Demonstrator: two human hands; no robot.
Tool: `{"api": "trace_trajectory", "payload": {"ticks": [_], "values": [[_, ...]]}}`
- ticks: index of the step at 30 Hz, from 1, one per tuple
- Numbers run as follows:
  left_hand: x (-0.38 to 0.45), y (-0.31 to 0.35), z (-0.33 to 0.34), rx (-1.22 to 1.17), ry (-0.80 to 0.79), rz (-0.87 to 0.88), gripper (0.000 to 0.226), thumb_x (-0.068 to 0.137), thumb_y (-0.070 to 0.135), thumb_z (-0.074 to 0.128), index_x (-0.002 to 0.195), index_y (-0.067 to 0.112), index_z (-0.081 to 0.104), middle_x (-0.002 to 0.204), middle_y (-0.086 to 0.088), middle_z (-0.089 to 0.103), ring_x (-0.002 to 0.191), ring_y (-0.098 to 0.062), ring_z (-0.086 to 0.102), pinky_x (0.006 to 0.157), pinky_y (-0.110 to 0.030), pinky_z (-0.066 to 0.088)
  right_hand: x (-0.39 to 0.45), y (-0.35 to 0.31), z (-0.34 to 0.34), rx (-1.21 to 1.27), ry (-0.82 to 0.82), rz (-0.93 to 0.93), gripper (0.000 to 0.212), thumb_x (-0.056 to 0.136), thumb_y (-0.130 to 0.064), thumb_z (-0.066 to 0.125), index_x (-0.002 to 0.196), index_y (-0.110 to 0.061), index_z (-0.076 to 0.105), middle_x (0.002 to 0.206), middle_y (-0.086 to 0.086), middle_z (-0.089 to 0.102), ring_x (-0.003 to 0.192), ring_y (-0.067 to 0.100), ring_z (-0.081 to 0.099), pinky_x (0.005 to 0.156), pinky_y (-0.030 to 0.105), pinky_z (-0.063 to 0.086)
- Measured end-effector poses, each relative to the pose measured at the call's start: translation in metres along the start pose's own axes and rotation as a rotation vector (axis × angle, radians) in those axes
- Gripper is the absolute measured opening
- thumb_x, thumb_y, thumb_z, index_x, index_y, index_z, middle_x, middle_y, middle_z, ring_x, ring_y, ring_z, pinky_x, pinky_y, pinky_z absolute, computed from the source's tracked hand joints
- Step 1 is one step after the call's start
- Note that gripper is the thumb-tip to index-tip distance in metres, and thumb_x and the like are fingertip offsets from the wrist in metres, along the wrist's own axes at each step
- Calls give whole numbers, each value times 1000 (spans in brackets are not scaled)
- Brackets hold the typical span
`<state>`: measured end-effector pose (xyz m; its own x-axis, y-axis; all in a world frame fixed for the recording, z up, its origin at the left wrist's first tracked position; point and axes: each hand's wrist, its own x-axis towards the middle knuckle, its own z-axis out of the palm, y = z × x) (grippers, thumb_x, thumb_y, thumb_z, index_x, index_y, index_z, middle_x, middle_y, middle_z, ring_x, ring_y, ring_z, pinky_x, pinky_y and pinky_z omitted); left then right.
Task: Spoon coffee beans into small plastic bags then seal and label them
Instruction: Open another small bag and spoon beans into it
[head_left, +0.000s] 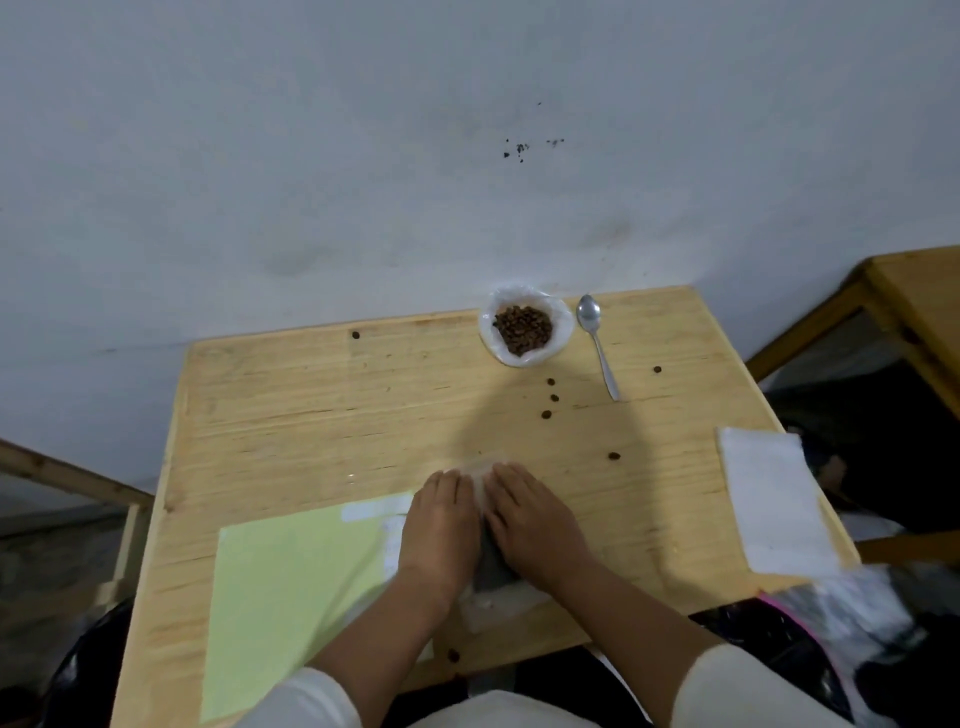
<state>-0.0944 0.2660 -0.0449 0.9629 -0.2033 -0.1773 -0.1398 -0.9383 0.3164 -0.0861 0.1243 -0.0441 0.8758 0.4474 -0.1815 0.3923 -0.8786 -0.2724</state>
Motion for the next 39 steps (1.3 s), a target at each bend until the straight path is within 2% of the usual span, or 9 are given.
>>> {"api": "trace_trajectory", "payload": {"ticks": [3,11,19,23,27,29,31,35,39], "values": [[4,5,-10,23,39,28,23,59,13,72,79,8,64,77,-11,63,70,-28,61,66,-31,52,2,3,-9,7,38,-17,47,87,-34,36,109,-6,67,111,9,69,104,21,65,87,31,53],[70,73,-18,85,54,207,46,82,23,29,92,-1,67,90,-18,66,83,-34,61,76,-37,51,-11,78,-68,15,209,159,45,80,-30,41,101,-1,68,100,12,69,93,24,67,75,28,55],[98,206,10,-74,80,387,23,70,16,67,91,7,68,85,-8,67,76,-22,66,64,-27,55,-96,199,-82,13,375,543,43,80,-24,48,107,4,64,102,19,68,91,30,68,71,33,58],[114,247,44,-146,32,450,33,74,10,60,104,-2,64,99,-16,67,88,-31,67,74,-35,56,-121,231,-59,91,340,641,48,91,-17,48,136,-2,41,142,15,41,131,29,42,106,37,37],[132,269,59,-193,-22,350,53,91,13,54,140,-1,36,140,-21,42,129,-33,42,105,-38,35,-127,251,-33,133,297,626,51,89,-29,38,126,4,51,128,20,56,117,30,56,96,40,49],[141,275,63,-194,-2,319,52,97,19,45,144,5,27,145,-14,34,133,-27,34,108,-32,29,-127,252,-32,139,302,631,53,87,-31,36,123,4,53,121,20,60,112,28,60,92,37,52],[149,280,60,-165,17,364,45,95,17,49,137,3,40,136,-16,46,125,-30,43,103,-35,37,-127,247,-38,136,342,621,52,85,-31,37,122,3,51,120,19,61,109,27,61,89,36,53],[155,275,63,-228,54,422,32,82,21,49,103,5,65,101,-18,66,85,-37,65,68,-40,55,-127,249,-38,128,396,610,50,83,-31,39,121,0,50,118,16,62,106,24,62,87,33,54],[154,274,65,-266,161,487,27,82,19,50,96,7,71,94,-13,69,79,-32,65,63,-38,55,-128,251,-33,160,428,618,50,83,-30,40,121,-1,51,119,16,61,108,26,62,87,35,54]]}}
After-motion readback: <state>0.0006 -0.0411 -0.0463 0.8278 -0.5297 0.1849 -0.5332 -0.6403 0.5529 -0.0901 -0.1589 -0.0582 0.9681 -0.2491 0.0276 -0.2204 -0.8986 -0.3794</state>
